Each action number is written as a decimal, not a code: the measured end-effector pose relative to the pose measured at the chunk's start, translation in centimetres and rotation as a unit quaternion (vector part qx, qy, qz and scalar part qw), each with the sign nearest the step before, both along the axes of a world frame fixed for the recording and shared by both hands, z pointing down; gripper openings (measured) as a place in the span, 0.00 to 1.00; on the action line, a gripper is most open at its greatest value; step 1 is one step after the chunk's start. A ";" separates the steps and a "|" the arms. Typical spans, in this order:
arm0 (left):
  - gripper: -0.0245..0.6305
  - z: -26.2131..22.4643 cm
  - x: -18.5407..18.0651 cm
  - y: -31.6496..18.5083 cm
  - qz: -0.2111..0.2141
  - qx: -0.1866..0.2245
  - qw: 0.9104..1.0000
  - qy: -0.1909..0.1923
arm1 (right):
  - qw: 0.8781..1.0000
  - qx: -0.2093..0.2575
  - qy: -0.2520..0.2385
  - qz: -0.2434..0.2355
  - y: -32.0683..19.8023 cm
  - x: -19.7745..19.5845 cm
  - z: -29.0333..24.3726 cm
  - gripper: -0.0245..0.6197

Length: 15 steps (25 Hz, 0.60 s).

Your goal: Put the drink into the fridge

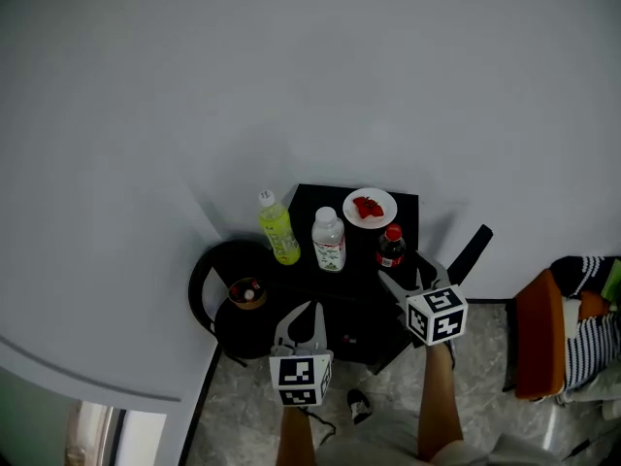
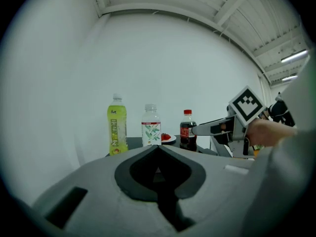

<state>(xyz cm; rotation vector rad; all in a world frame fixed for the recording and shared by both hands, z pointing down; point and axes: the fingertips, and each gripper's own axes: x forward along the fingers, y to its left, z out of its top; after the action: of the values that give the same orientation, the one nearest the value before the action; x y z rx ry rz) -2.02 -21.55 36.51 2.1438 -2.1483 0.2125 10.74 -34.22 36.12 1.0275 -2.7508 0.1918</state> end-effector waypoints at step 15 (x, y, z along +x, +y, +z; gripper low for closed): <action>0.04 3.2 -4.7 -3.9 -0.032 -0.025 0.999 0.031 | 0.996 -0.010 0.087 -0.014 -5.1 -4.4 2.6 0.53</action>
<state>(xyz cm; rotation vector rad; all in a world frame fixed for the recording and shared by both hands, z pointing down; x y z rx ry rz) -6.70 -25.47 39.73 2.0235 -2.1492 0.1905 6.34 -39.33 38.75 0.9518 -2.5997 0.1197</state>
